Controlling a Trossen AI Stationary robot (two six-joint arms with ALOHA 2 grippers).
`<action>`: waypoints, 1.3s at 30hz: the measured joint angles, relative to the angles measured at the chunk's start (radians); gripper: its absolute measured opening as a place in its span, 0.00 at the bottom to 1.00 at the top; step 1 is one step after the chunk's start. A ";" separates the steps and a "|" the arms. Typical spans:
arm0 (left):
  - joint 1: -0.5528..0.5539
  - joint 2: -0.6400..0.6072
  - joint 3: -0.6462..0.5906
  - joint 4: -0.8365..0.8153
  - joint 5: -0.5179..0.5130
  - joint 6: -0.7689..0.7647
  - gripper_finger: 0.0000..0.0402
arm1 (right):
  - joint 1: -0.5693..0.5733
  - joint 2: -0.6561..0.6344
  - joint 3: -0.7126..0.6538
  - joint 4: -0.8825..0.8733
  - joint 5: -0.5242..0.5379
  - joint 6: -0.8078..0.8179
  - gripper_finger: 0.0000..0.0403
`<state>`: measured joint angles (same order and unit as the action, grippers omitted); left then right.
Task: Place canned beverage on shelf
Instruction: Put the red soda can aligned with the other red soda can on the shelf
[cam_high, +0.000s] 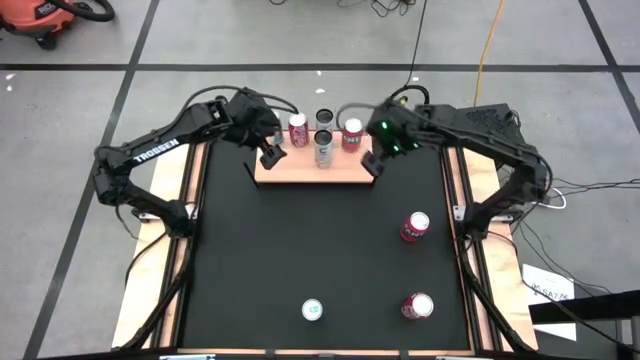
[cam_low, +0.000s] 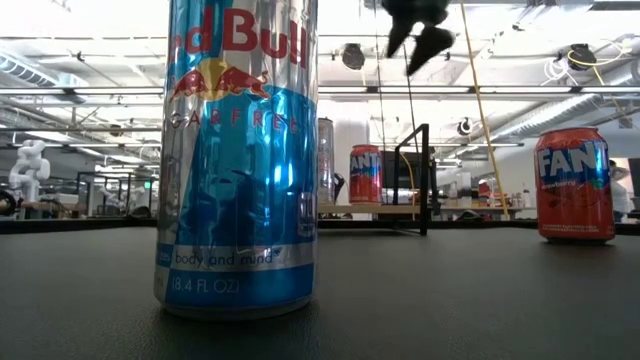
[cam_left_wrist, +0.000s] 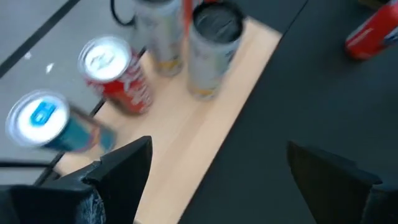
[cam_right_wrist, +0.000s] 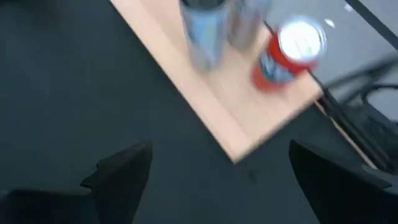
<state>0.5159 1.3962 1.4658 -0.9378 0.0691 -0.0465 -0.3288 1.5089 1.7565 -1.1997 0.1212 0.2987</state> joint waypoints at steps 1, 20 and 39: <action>-0.011 0.002 0.000 0.018 0.002 -0.011 0.91 | 0.020 -0.019 -0.022 -0.015 0.016 0.023 0.91; -0.208 0.049 0.000 0.038 -0.040 -0.137 0.91 | 0.242 -0.458 -0.628 -0.026 -0.069 0.444 0.93; -0.281 0.166 0.000 0.043 -0.051 -0.160 0.91 | 0.279 -0.454 -0.811 0.000 -0.151 0.605 0.97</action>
<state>0.2348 1.5624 1.4658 -0.8952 0.0177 -0.2062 -0.0500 1.0554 0.9456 -1.1996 -0.0301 0.9036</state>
